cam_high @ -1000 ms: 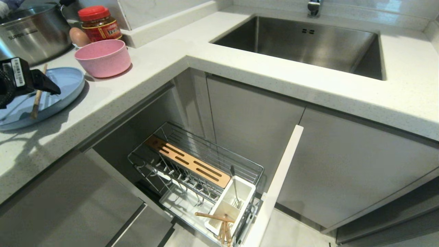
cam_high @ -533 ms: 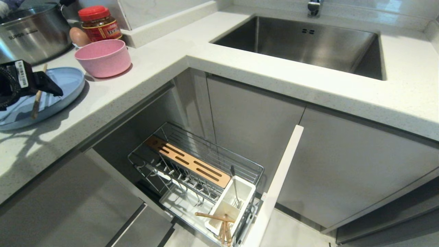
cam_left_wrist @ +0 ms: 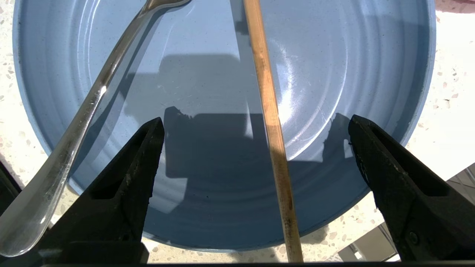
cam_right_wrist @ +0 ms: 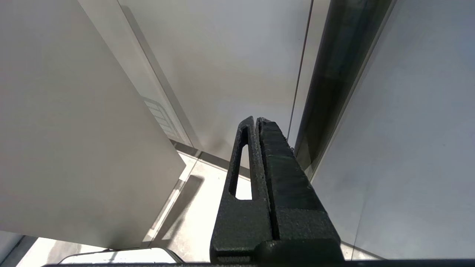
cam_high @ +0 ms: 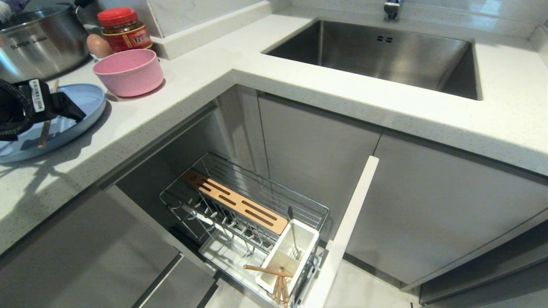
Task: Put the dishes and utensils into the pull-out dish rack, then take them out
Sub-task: Pick up the chopsticks and place it in the cupboard
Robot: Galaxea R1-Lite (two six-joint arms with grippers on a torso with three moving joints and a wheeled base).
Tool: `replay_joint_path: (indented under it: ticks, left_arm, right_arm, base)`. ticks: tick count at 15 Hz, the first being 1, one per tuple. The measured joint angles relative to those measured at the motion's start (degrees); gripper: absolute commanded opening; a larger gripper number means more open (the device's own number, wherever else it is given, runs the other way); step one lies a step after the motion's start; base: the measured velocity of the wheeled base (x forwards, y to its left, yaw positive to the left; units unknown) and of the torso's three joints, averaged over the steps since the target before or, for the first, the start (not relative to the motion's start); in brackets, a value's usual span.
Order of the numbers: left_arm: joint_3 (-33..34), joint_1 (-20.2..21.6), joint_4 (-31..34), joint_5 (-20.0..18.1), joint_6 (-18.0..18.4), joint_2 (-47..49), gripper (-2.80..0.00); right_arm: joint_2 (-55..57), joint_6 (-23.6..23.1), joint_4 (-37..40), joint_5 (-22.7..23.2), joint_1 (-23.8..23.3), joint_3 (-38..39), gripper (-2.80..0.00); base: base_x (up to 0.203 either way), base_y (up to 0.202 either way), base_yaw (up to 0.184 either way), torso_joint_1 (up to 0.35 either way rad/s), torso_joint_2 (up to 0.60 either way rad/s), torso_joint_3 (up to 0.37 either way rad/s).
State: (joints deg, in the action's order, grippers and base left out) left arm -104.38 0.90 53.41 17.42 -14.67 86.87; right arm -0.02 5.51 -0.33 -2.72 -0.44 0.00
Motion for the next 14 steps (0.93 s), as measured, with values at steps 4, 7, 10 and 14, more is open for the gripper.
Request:
replay_joint_path:
  ticks: [4, 7, 10, 14]
  left_arm:
    - [0.0, 0.02, 0.0, 0.11, 0.01, 0.0, -2.8]
    - [0.0, -0.02, 0.0, 0.24, 0.0, -0.13, -2.8]
    - [-0.04, 0.04, 0.0, 0.16, 0.0, -0.35, -2.8]
    - [-0.06, 0.7, 0.0, -0.01, 0.06, -0.84, -2.8]
  right_arm:
    - [0.0, 0.0, 0.02, 0.0, 0.0, 0.0, -2.8]
    - [0.0, 0.0, 0.0, 0.0, 0.0, 0.0, -2.8]
    - [0.0, 0.0, 0.0, 0.0, 0.0, 0.0, -2.8]
    - [0.0, 0.0, 0.01, 0.0, 0.0, 0.0, -2.8]
  base:
    - [0.0, 0.0, 0.0, 0.0, 0.0, 0.0]
    - [0.0, 0.0, 0.0, 0.0, 0.0, 0.0]
    - [0.0, 0.0, 0.0, 0.0, 0.0, 0.0]
    - [0.0, 0.0, 0.0, 0.0, 0.0, 0.0]
